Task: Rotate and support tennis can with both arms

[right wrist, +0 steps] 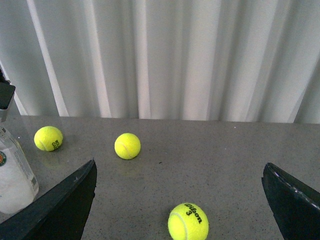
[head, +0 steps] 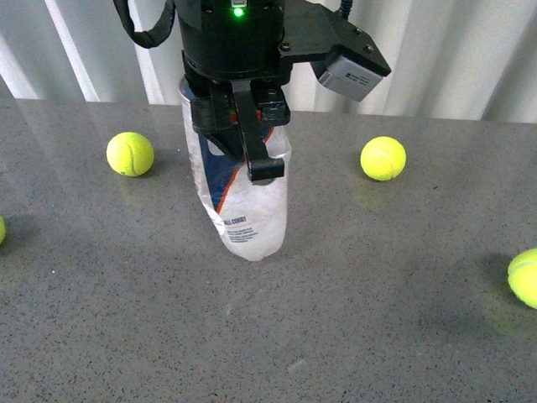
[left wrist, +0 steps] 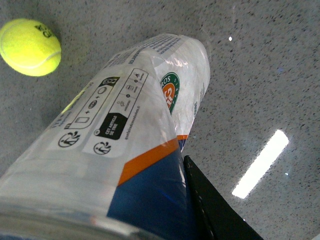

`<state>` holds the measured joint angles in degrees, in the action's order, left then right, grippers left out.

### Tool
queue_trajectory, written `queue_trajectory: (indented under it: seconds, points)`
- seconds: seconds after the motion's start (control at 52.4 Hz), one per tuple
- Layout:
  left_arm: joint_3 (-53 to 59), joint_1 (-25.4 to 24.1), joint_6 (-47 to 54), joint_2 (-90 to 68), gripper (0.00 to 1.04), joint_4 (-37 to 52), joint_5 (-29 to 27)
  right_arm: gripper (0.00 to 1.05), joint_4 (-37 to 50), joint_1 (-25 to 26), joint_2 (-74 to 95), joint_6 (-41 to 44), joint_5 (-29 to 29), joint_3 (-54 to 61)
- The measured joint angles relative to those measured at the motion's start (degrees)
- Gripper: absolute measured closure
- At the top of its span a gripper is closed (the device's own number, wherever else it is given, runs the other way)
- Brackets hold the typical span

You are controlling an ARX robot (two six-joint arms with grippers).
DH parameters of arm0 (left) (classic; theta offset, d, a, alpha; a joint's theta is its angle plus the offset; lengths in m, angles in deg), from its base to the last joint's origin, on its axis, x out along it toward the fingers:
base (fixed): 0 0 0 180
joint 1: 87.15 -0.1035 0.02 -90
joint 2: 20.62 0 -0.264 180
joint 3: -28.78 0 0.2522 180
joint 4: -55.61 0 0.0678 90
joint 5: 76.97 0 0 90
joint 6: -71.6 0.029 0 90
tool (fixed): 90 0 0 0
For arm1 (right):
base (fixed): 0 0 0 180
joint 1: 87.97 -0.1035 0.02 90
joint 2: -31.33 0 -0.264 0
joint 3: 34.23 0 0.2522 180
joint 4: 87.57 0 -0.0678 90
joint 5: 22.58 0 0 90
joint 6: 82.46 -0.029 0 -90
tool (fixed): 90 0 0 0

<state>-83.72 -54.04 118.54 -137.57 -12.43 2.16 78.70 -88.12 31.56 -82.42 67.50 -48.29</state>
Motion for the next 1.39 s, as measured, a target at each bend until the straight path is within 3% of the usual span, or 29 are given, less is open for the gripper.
queue_trajectory:
  seconds: [0.477, 0.858, 1.049, 1.221, 1.393]
  points:
    - [3.8, 1.9, 0.7, -0.9, 1.00, 4.5, 0.9, 0.07, 0.0, 0.0, 0.0, 0.0, 0.0, 0.0]
    - [-1.2, 2.5, -2.7, -2.6, 0.44, 3.1, 3.7, 0.07, 0.0, 0.0, 0.0, 0.0, 0.0, 0.0]
    - [-3.4, 2.8, -3.9, -1.5, 0.05, 1.7, 4.6, 0.07, 0.0, 0.0, 0.0, 0.0, 0.0, 0.0]
    - [-0.9, 2.6, -4.7, 1.6, 0.07, 1.6, 4.6, 0.07, 0.0, 0.0, 0.0, 0.0, 0.0, 0.0]
    - [3.4, 2.0, -10.0, 7.2, 0.07, 5.1, 8.7, 0.07, 0.0, 0.0, 0.0, 0.0, 0.0, 0.0]
